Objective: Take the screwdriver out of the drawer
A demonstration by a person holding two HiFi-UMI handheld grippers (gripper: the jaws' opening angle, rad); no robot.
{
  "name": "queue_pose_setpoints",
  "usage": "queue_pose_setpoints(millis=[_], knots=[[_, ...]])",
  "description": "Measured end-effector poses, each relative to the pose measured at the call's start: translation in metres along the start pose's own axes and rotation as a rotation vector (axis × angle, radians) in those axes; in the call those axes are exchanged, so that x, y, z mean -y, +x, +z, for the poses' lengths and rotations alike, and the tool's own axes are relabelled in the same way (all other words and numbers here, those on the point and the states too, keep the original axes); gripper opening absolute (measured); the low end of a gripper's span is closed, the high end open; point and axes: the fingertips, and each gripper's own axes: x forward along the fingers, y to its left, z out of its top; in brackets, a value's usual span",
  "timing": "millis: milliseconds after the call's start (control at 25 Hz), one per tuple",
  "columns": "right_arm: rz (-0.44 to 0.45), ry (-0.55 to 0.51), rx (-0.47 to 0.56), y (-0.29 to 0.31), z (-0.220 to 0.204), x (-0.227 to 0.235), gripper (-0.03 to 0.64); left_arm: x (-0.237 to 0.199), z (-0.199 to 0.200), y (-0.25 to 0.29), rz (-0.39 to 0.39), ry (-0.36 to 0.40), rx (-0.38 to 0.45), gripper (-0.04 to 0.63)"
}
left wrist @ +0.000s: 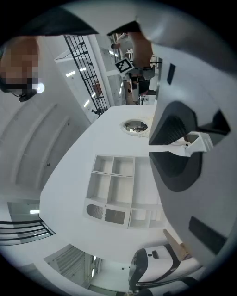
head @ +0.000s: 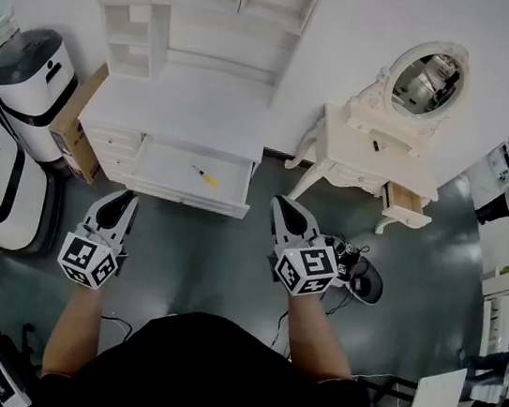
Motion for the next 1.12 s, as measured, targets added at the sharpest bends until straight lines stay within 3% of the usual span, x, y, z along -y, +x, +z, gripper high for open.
queue_pose_setpoints(millis=[320,640,1120], knots=[[0.013,0.011,0.009,0.025,0.004,-0.027,0.011,-0.032,0.001,-0.015,0.005,0.001,-0.004,0.059],[-0.041,0.027,0.020,0.040,0.007,-0.044,0.011,-0.063,0.003,-0.028,-0.017,-0.005,-0.001,0.058],[-0.079,0.037,-0.020,0.071,-0.016,-0.037,0.011,-0.094,-0.013,-0.009,-0.044,-0.009,-0.033,0.059]])
